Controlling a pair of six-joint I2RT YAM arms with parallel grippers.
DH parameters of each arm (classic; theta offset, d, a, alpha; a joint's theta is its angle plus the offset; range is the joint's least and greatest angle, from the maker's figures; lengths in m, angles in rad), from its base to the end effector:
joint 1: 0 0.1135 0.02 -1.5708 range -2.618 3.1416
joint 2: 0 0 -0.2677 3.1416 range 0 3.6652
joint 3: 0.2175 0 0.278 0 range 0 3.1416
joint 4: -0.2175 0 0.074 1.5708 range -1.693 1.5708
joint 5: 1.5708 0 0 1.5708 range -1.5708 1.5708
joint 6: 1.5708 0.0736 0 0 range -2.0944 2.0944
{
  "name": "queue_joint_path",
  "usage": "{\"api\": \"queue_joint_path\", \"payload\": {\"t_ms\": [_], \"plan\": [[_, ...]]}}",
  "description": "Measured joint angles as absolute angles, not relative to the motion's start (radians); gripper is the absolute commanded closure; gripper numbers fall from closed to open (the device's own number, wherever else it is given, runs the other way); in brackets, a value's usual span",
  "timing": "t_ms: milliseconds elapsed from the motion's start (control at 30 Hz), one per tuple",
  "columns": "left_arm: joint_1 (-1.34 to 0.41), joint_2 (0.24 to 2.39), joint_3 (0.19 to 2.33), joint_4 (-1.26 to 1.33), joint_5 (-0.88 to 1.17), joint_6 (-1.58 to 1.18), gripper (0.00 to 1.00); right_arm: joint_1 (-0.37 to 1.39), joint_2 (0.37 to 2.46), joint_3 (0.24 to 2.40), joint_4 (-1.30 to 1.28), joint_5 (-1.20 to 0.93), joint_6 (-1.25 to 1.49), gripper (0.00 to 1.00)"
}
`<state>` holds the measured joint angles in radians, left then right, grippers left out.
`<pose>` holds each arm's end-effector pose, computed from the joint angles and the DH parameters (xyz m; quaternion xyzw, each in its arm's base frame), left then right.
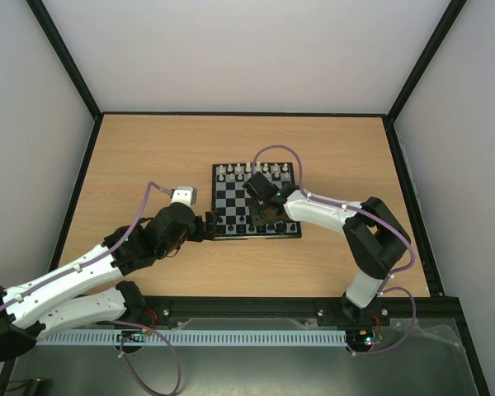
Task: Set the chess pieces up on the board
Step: Place the chess piece on the chessboard.
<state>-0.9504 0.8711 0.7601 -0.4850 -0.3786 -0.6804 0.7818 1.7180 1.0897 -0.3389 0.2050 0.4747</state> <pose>0.1627 -0.1810 0.2679 0.0295 0.8717 -0.2209 0.4364 0.2923 0.2691 0.1470 -0.1152 0.9433 0.0947 0.2966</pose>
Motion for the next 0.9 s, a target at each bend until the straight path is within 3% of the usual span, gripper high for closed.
{"api": "queue_joint_path", "payload": {"t_ms": [200, 533, 900], "plan": [[-0.950, 0.873, 0.760, -0.485, -0.379, -0.680, 0.01, 0.780, 1.728, 1.093, -0.337, 0.196, 0.471, 0.95], [-0.950, 0.873, 0.760, -0.484, -0.378, -0.680, 0.01, 0.779, 1.737, 1.094, -0.337, 0.186, 0.466, 0.80], [-0.950, 0.875, 0.760, -0.484, -0.379, -0.680, 0.01, 0.779, 1.737, 1.137, -0.359, 0.194, 0.456, 0.70]]}}
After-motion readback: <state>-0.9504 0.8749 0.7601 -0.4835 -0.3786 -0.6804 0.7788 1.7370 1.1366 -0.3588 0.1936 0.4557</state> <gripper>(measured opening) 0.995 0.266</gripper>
